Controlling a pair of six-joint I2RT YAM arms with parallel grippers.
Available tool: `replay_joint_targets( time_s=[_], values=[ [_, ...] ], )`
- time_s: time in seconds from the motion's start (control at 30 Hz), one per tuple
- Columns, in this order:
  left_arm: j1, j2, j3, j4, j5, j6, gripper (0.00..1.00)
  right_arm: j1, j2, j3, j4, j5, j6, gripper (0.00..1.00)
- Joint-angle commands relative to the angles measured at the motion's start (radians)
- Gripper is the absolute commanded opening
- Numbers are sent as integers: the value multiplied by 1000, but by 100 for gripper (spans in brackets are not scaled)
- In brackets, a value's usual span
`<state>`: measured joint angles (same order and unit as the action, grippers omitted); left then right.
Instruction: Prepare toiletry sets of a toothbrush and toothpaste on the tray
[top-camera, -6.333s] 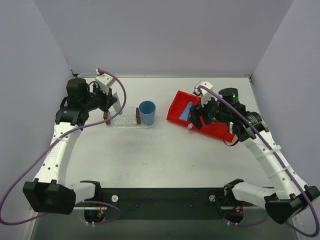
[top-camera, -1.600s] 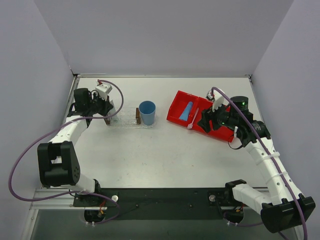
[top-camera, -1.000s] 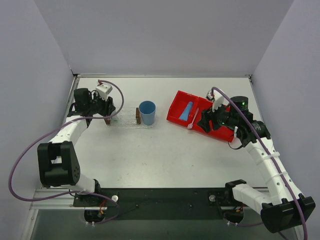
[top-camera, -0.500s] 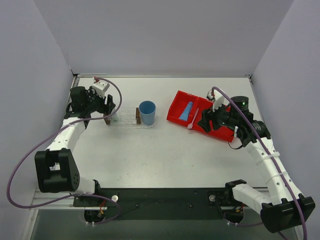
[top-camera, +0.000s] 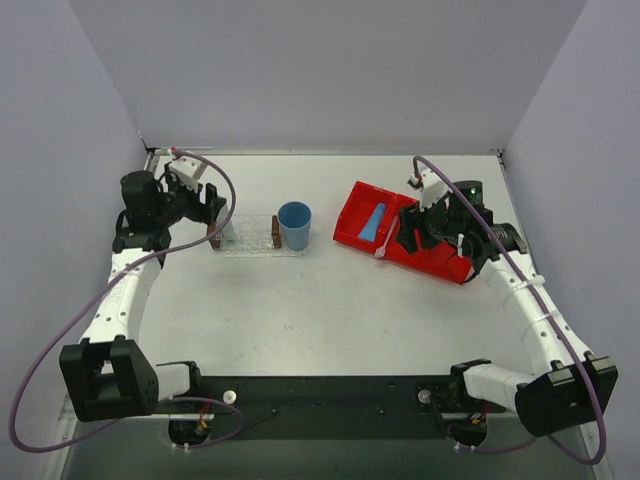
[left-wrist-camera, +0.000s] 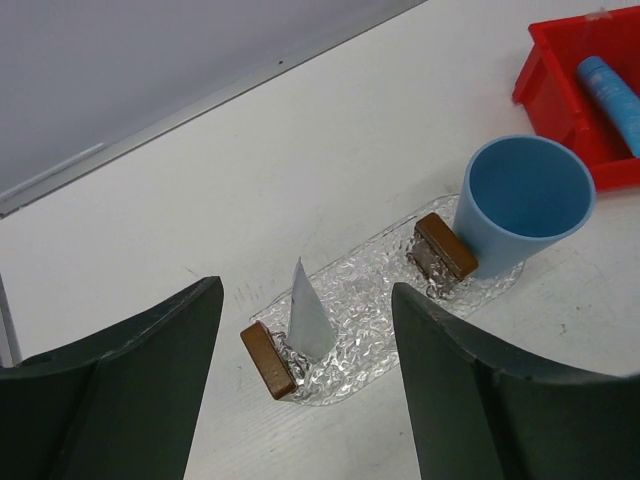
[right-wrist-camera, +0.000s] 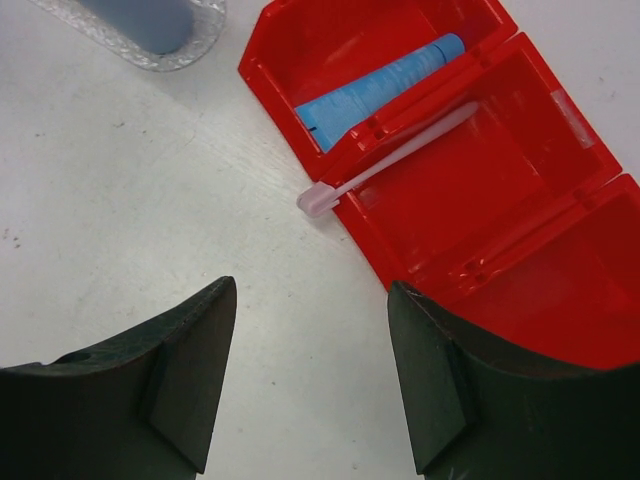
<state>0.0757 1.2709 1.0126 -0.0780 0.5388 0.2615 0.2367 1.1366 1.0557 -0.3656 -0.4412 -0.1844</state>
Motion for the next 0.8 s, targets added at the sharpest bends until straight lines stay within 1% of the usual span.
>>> replay_joint_targets(
  time_s=[0.0, 0.2, 0.33, 0.5, 0.63, 0.7, 0.77],
  values=[
    [7, -99, 55, -19, 76, -44, 80, 9, 118, 101, 2, 130, 33, 57],
    [6, -174, 52, -86, 112, -79, 82, 21, 282, 196, -6, 199, 72, 55],
    [6, -223, 41, -123, 130, -85, 83, 58, 362, 245, -3, 237, 72, 52],
    [4, -275, 23, -131, 141, -103, 83, 147, 469, 338, 2, 338, 57, 51],
    [1, -289, 15, -147, 135, -104, 83, 188, 566, 429, -9, 423, 82, 50],
    [3, -294, 8, -152, 127, -94, 83, 208, 627, 467, -30, 438, 89, 50],
    [1, -294, 1, -160, 122, -87, 83, 217, 667, 515, -42, 495, 105, 49]
  ],
)
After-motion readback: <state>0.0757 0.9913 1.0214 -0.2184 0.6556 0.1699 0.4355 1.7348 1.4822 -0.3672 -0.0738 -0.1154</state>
